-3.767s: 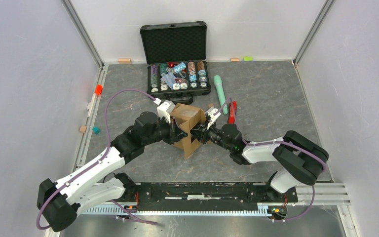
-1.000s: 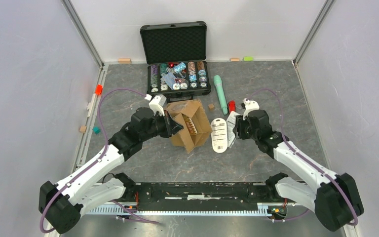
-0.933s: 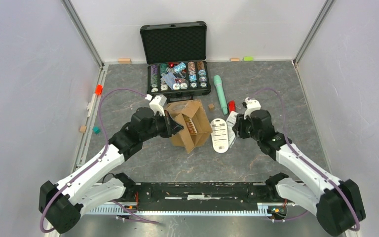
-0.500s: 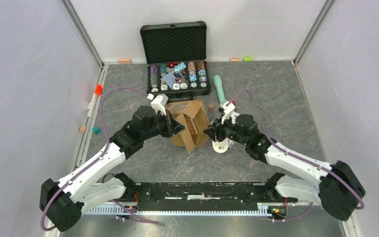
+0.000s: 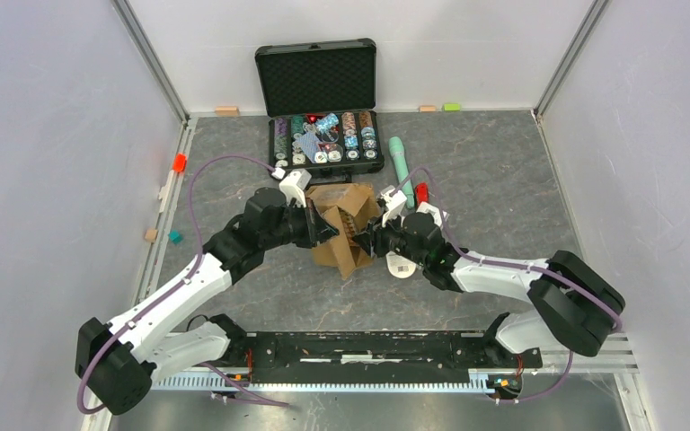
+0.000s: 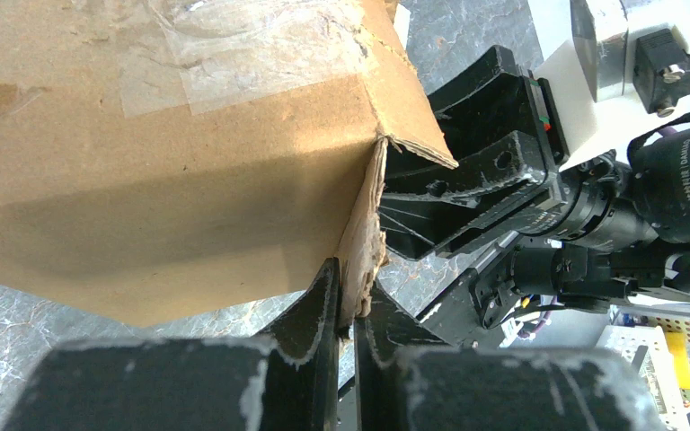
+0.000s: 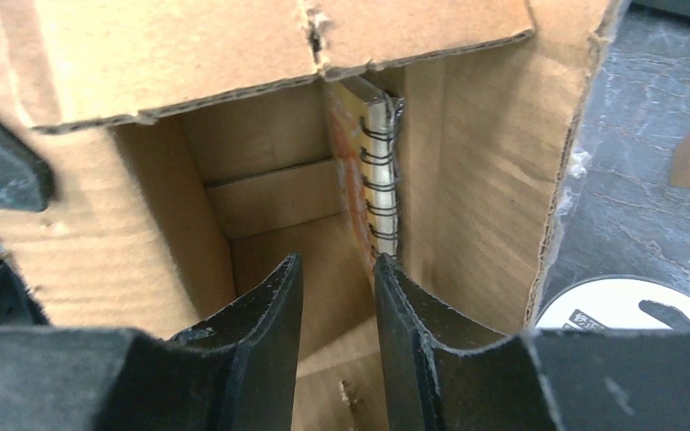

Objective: Unpack the express box

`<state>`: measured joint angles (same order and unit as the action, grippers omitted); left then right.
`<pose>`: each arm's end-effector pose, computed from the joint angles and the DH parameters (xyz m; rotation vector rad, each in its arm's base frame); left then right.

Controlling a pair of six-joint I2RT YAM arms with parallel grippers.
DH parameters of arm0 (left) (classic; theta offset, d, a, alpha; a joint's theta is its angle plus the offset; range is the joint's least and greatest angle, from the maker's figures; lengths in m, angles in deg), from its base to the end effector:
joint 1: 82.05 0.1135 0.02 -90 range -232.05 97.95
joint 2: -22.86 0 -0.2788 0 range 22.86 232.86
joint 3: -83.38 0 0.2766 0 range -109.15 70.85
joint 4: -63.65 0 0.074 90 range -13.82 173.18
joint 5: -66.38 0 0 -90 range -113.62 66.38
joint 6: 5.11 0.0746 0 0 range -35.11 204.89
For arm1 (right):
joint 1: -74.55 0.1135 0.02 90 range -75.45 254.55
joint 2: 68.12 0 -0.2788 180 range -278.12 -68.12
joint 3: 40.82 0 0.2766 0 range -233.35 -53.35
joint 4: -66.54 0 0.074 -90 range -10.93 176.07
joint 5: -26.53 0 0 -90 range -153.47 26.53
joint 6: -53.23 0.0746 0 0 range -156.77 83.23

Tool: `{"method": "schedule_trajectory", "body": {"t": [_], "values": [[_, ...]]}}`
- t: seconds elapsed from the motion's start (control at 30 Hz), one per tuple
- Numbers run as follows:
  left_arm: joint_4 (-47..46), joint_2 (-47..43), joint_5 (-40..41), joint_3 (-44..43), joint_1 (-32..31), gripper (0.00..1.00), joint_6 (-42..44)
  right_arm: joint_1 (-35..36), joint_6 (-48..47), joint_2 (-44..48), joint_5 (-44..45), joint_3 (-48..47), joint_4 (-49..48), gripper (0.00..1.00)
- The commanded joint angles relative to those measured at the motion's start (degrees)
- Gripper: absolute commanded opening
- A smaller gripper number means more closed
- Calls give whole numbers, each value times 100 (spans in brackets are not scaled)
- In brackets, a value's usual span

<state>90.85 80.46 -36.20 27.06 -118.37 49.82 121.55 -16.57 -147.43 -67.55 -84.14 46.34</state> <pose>0.2129 -0.1767 0.2727 0.1686 2.2024 -0.9627 0.2245 0.2485 0.1845 -0.5002 1.8741 0.8692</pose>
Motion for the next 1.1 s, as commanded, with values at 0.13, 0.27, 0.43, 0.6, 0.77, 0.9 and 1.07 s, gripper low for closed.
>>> {"method": "schedule_trajectory", "body": {"t": [0.13, 0.27, 0.43, 0.6, 0.77, 0.9, 1.07], "values": [[1037, 264, -54, -16, 81, 2, 306, 173, 59, -363, 995, 49, -1141, 40], [1037, 301, -171, -57, 81, 2, 374, 191, 88, -667, 925, -60, -1204, 39], [957, 355, -296, -112, 74, 2, 441, 243, 299, -861, 1037, 73, -1493, 39], [804, 443, -429, -160, 72, 2, 485, 248, 618, -1102, 965, 205, -1891, 38], [738, 545, -487, -268, 57, 2, 526, 250, 842, -1346, 1132, 220, -2020, 37], [703, 575, -496, -306, 46, 2, 532, 249, 948, -1432, 1349, 234, -2097, 30], [810, 519, -305, -302, 39, 2, 520, 250, 951, -1404, 1349, 185, -2034, 4]]}}
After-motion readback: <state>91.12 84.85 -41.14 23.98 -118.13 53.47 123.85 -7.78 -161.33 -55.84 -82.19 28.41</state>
